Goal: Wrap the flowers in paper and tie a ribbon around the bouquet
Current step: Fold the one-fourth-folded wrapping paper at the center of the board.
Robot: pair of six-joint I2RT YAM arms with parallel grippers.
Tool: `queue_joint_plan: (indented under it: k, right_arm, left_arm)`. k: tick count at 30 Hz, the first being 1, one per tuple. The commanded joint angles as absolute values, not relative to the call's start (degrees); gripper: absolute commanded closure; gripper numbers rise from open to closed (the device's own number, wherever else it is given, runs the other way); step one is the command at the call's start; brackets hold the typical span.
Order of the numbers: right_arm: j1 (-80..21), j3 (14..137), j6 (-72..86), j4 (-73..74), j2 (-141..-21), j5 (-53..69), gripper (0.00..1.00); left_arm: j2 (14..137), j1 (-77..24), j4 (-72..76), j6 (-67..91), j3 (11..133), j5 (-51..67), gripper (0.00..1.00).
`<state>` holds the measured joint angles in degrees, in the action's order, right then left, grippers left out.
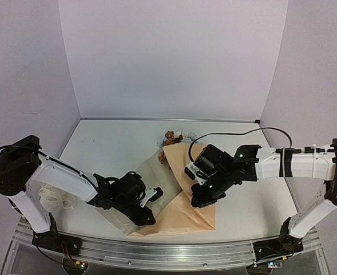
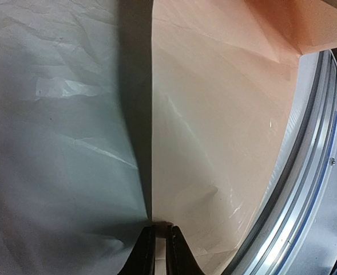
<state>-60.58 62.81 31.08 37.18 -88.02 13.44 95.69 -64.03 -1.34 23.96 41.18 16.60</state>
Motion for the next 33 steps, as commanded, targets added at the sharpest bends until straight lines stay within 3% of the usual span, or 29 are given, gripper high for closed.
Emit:
queue_joint_plan:
  k: [1,6,15,22,33]
  right_arm:
    - [-60.9,65.9,33.0,30.4,-91.4,20.3,1.00]
    - [-60.5,66.0,32.7,28.8,-94.3,22.5,1.00]
    - [-59.7,64.7,33.4,24.0,-97.6,24.4,0.95]
    - [-58.4,63.2,36.3,17.9,-100.4,27.1,0.94]
    - [-56.5,59.6,38.6,12.8,-99.3,31.4,0.98]
  left_arm:
    - [93.8,-63.9,-0.9,24.1,42.8,13.1,0.89]
    - [88.2,-61.8,-3.1,25.5,42.7,12.2,0.82]
    - [78.4,-52.3,-0.3,33.3,43.5,16.6,0.59]
    - [86.7,-49.3,5.7,37.1,48.2,19.4,0.44]
    - [97.2,-45.1,10.3,37.2,53.3,27.7,0.37]
